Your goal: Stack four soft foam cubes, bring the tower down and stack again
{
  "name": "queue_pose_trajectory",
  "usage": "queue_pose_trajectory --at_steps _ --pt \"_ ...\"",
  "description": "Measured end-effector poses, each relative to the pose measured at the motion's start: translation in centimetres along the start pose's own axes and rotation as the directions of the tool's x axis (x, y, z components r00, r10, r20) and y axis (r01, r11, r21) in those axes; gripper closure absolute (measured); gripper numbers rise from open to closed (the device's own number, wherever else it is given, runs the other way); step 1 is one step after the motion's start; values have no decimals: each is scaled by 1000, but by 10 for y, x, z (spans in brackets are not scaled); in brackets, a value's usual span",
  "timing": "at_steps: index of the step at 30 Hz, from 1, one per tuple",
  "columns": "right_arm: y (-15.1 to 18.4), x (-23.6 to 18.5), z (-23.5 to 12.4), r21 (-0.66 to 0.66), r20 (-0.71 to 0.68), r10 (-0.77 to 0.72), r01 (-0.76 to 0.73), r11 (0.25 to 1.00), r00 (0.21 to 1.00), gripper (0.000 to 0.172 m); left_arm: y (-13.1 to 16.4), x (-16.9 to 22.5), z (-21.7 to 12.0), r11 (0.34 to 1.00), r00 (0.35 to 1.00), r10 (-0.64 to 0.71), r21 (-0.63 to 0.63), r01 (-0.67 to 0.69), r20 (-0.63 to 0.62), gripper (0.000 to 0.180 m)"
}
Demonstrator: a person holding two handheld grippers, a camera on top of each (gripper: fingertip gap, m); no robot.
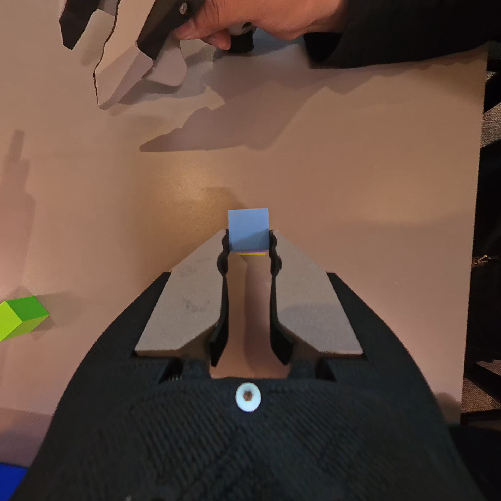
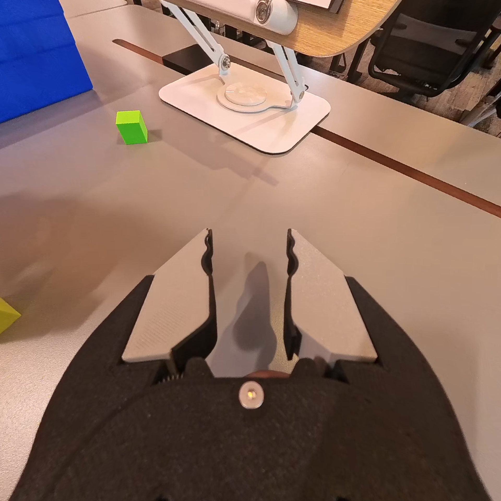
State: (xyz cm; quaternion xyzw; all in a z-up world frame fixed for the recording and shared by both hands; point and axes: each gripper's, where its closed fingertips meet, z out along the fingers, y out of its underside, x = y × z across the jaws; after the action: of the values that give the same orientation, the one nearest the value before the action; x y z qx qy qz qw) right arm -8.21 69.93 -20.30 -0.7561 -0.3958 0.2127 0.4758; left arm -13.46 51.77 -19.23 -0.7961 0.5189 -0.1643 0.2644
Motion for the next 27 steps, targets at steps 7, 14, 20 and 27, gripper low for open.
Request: queue_pose_trajectory --at_steps 7,14,20,27 --pt "0 0 0 0 0 -2 2 1000 1000 120 1 1 1 1000 1000 5 -7 -5 0 155" --pt "0 0 0 0 1 1 -1 1000 1000 120 2 1 1 1000 1000 7 -12 -7 -4 155" --pt "0 0 0 0 1 0 0 1000 1000 120 2 1 2 1000 1000 7 -12 -7 -3 155" --pt "0 0 0 1 0 0 0 1000 1000 120 5 -2 3 1000 1000 -1 -24 2 10 142"
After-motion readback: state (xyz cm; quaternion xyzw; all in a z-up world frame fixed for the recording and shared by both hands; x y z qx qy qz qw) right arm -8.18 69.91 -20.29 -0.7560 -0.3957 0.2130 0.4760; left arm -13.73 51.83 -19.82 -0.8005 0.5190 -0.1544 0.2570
